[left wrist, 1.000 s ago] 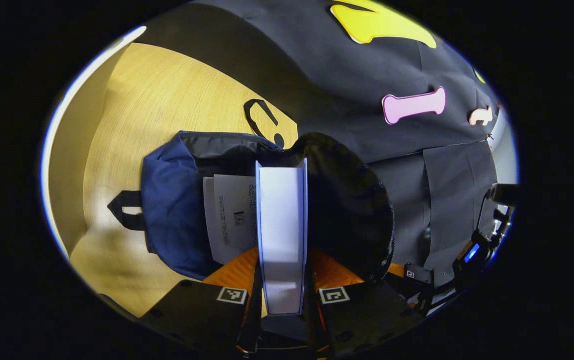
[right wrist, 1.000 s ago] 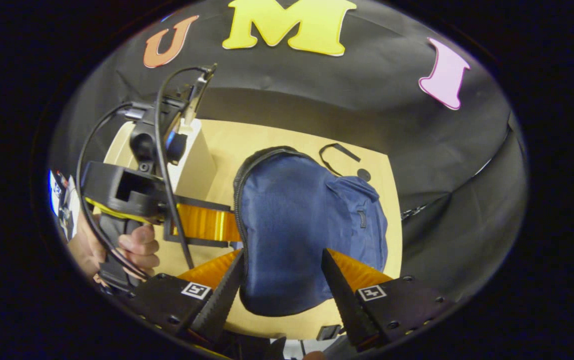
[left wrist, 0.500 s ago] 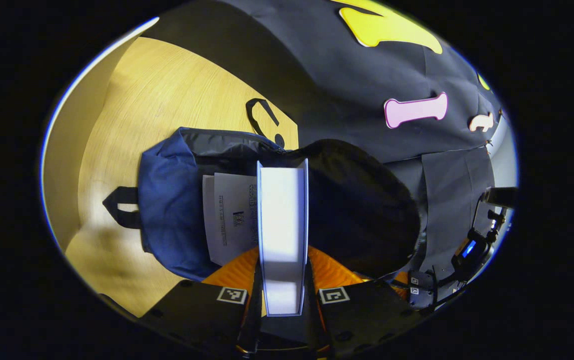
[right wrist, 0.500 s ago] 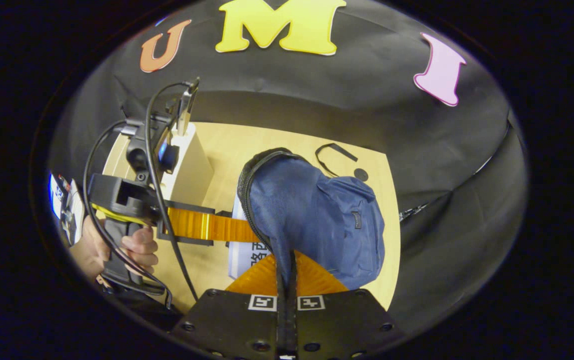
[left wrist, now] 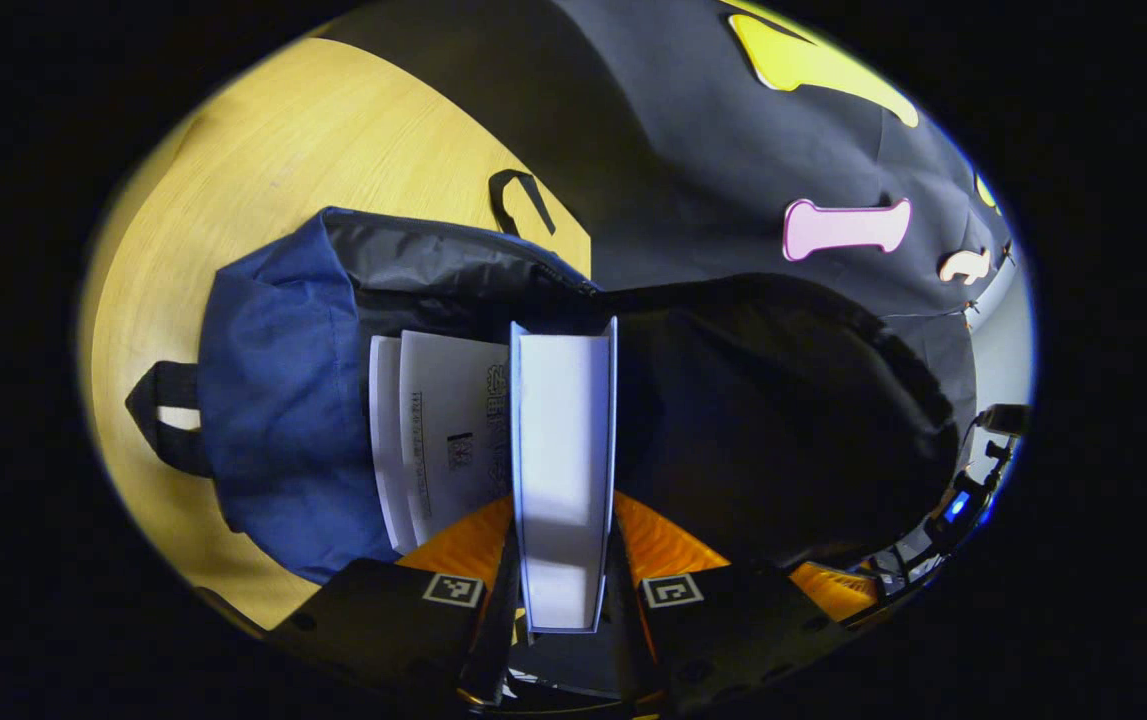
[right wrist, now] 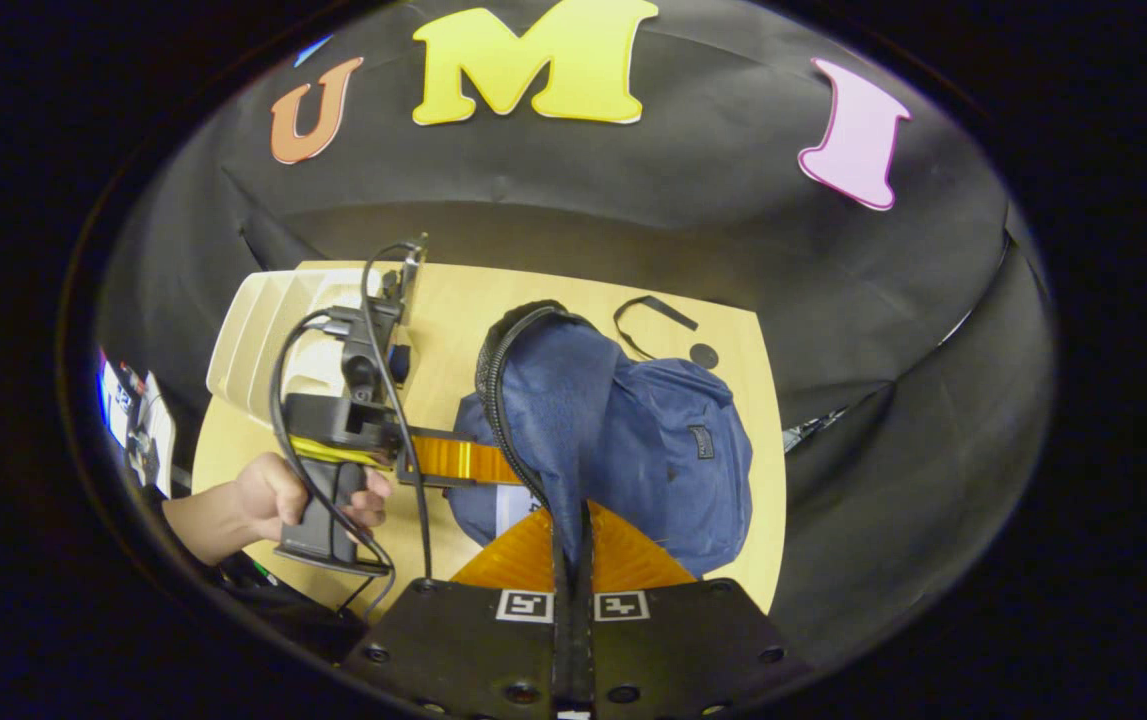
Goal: Open the schoolbag, grab two books from the bookshelf and put them into the schoolbag.
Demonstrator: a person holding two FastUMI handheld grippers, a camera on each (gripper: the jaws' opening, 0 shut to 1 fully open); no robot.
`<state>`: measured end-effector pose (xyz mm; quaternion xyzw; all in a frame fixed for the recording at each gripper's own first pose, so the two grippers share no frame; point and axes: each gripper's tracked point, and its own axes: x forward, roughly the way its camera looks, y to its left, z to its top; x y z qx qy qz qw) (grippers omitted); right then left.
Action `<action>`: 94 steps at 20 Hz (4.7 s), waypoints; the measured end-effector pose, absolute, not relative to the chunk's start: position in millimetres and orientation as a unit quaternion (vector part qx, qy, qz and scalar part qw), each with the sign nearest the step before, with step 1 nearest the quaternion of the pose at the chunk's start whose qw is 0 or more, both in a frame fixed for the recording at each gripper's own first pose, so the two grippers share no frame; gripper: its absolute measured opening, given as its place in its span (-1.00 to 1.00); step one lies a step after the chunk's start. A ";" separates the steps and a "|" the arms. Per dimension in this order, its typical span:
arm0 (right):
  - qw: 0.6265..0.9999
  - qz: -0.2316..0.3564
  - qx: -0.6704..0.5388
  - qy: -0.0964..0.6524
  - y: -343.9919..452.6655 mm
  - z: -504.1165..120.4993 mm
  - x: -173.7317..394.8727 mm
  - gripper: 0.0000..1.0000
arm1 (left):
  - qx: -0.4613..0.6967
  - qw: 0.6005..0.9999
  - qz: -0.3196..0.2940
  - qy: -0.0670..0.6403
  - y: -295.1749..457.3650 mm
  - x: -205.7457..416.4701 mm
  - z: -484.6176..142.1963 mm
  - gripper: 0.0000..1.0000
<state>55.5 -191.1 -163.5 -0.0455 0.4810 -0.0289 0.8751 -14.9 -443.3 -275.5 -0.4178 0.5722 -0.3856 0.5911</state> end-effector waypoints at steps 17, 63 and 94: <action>0.872 -0.021 -0.041 0.487 -191.1 -168.1 59.2 -1.00 | -0.237 0.653 -0.280 0.663 -394.6 -16.6 -318.6 0.43; 0.976 -0.001 0.064 0.208 -46.6 -101.7 66.4 0.94 | -0.065 0.987 -0.109 0.099 -75.4 -37.2 25.6 0.80; 0.992 -0.091 0.034 -0.085 -73.0 64.8 -6.4 0.93 | -0.057 0.994 -0.096 0.017 -69.9 -35.0 75.2 0.80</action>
